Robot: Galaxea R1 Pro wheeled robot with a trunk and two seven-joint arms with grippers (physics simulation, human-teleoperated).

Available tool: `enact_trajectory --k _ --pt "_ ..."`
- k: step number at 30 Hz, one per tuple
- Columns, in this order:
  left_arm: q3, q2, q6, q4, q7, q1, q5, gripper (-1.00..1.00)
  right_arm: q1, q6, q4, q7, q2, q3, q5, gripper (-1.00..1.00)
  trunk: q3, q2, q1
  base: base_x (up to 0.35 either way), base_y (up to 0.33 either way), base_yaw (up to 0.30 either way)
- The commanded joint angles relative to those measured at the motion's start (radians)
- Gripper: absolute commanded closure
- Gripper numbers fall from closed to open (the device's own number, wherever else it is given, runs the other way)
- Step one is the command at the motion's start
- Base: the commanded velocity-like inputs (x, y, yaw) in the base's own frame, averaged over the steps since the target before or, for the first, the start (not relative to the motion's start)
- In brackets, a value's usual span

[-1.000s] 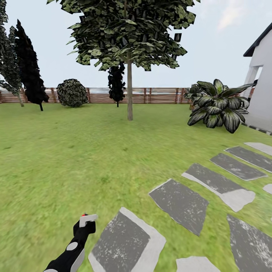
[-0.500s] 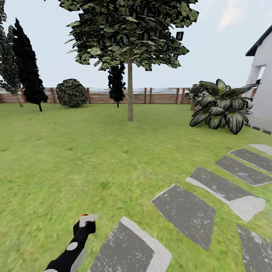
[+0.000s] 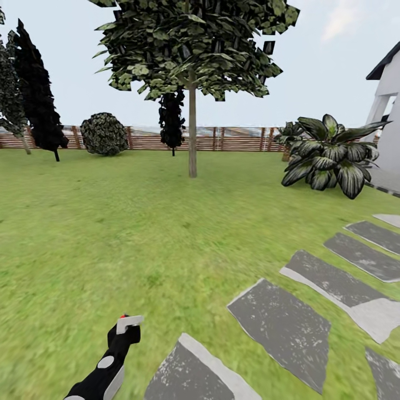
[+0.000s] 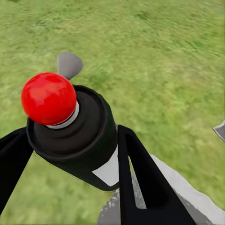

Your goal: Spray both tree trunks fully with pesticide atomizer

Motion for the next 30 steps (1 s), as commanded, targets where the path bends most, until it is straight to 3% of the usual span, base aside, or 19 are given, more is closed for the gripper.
enact_trajectory --k 1,30 --pt "0.004 -0.001 -0.004 0.001 -0.001 -0.001 0.002 1.00 -0.001 -0.003 0.001 -0.005 0.001 -0.005 0.011 -1.00 -0.002 -0.001 0.001 0.350 0.076 0.000" --pt "0.002 -0.002 -0.004 0.000 -0.001 -0.001 0.002 1.00 -0.001 -0.002 0.001 -0.005 0.001 -0.005 0.011 -1.00 -0.013 -0.001 0.001 0.350 0.076 0.000"
